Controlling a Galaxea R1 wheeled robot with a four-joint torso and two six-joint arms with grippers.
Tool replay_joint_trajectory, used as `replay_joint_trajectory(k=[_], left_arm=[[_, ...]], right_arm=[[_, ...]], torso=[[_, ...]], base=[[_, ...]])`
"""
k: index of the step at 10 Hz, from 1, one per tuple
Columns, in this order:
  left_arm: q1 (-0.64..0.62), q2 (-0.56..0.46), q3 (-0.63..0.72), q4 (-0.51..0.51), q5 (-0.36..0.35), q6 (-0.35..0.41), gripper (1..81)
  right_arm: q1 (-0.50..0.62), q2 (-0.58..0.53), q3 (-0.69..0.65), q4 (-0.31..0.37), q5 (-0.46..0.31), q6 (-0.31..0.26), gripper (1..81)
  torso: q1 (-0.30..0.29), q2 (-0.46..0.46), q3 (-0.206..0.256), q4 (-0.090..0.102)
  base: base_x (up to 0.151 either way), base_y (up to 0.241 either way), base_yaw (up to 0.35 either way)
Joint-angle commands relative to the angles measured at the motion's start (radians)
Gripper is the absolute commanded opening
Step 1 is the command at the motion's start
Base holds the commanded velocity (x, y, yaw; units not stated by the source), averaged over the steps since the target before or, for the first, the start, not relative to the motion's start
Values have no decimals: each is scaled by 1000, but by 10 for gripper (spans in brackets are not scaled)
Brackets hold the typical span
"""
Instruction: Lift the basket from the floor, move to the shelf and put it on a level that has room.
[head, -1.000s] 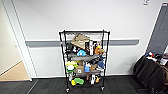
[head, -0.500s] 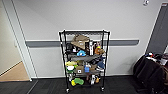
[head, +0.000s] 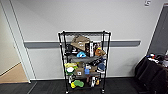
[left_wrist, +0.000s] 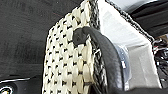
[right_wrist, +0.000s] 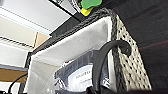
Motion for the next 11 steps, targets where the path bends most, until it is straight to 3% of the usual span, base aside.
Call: replay_joint_trajectory(k=[1, 3, 5, 11], left_arm=[[-124, 14, 107, 12, 4, 17, 10], [-117, 13, 116, 13, 2, 17, 10], [-91, -3, 134, 14, -36, 17, 10], [-41, -50, 205, 42, -98, 17, 10]], right_arm=[[114, 18, 58, 4, -24, 13, 10], [97, 9, 64, 2, -19, 12, 10], [71, -23, 91, 1, 42, 9, 10], [28, -89, 194, 1, 77, 1, 10]], torso=[[0, 0, 0, 0], [0, 0, 0, 0], [0, 0, 0, 0], [0, 0, 0, 0]], base=[[101, 0, 0], [101, 0, 0], [101, 0, 0], [101, 0, 0]])
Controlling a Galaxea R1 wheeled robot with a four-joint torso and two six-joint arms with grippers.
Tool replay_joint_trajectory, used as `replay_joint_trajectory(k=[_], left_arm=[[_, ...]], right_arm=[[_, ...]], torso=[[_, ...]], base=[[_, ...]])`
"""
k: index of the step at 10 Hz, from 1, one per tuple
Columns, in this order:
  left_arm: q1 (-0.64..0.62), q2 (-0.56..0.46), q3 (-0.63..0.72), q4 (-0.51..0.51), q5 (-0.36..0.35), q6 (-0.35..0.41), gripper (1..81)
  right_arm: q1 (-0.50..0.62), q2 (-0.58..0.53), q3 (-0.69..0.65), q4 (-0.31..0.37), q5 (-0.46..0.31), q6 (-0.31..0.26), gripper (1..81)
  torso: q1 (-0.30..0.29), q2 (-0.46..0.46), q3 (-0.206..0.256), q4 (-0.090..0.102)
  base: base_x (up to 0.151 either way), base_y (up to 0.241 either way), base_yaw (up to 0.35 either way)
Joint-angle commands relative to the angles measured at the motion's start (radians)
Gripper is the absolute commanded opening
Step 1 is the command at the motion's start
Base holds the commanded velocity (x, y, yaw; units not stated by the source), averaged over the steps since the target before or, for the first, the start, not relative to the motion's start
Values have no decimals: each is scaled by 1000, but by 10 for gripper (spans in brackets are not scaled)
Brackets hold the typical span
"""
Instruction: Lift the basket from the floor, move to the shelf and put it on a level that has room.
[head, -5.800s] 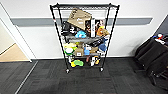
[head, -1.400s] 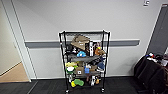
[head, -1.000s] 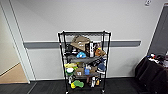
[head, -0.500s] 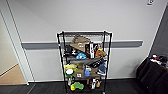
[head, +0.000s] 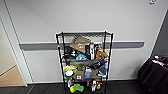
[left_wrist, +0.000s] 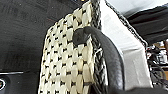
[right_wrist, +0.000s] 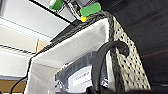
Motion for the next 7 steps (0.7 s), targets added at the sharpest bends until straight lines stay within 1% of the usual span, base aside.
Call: replay_joint_trajectory(k=[1, 7], left_arm=[[-92, 7, 94, 34, -34, 14, 10], [-84, 12, 94, 42, -35, 14, 10]], right_arm=[[99, -8, 89, 0, -9, 9, 10], [96, 3, 80, 0, -9, 9, 10]], torso=[[0, 0, 0, 0], [0, 0, 0, 0]], base=[[101, 0, 0], [101, 0, 0]])
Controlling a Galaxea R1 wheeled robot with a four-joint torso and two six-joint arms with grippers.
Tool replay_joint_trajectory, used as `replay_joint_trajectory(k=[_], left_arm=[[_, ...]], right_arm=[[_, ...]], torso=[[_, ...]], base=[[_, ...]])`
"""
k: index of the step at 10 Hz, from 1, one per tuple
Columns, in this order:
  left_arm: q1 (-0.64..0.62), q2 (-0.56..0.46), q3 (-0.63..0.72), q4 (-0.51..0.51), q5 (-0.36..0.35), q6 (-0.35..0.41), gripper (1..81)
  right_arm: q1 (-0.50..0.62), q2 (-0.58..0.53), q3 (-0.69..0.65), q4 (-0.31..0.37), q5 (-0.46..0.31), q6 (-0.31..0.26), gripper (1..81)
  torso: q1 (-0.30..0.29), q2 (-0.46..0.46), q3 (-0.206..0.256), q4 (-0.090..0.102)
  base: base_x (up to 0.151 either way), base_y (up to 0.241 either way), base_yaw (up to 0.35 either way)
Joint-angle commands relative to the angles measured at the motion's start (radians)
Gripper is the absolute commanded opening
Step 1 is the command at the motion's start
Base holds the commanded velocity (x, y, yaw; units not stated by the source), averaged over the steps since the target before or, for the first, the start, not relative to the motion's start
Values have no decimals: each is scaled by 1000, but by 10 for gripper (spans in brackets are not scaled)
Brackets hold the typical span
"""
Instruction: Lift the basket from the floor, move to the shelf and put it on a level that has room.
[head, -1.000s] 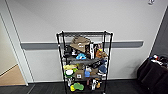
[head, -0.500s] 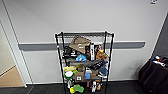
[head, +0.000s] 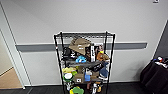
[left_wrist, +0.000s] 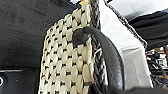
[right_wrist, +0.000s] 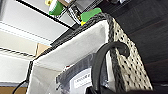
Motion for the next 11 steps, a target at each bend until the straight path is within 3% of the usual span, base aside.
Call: replay_joint_trajectory(k=[1, 11], left_arm=[[-107, 7, 89, 38, -4, 15, 10], [-107, 7, 89, 38, -4, 15, 10]], right_arm=[[99, 13, 64, 0, -18, 11, 10], [99, 24, 54, 1, -18, 12, 10]], torso=[[0, 0, 0, 0], [0, 0, 0, 0]], base=[[101, 0, 0], [101, 0, 0]])
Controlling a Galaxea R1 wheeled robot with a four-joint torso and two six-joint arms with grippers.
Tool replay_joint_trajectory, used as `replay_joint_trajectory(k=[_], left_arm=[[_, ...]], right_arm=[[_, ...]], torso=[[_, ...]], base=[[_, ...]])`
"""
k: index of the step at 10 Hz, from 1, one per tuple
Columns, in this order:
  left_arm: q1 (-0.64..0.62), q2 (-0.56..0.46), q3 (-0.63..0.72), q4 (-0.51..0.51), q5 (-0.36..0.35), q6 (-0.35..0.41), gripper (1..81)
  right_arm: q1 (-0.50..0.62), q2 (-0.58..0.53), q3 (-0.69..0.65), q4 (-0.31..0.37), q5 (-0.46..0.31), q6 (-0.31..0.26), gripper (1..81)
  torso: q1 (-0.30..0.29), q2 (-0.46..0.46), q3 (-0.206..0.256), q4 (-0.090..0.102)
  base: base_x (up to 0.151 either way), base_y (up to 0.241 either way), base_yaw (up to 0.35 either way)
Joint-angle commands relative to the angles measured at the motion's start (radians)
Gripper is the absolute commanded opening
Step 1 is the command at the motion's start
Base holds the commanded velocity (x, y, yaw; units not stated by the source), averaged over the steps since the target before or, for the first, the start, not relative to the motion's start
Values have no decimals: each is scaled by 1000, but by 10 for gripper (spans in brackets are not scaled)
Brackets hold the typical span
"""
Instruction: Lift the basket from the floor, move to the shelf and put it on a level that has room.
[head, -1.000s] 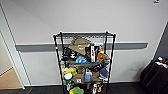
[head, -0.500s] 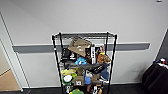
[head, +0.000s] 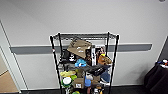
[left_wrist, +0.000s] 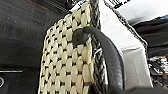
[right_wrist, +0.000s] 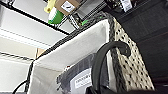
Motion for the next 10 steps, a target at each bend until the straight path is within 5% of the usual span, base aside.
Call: replay_joint_trajectory(k=[1, 10], left_arm=[[-107, 9, 89, 38, -1, 14, 10], [-107, 5, 89, 38, -1, 14, 10]], right_arm=[[100, 12, 56, 0, -26, 14, 10], [100, 9, 61, -2, -26, 12, 10]], torso=[[0, 0, 0, 0], [0, 0, 0, 0]], base=[[101, 0, 0], [101, 0, 0]])
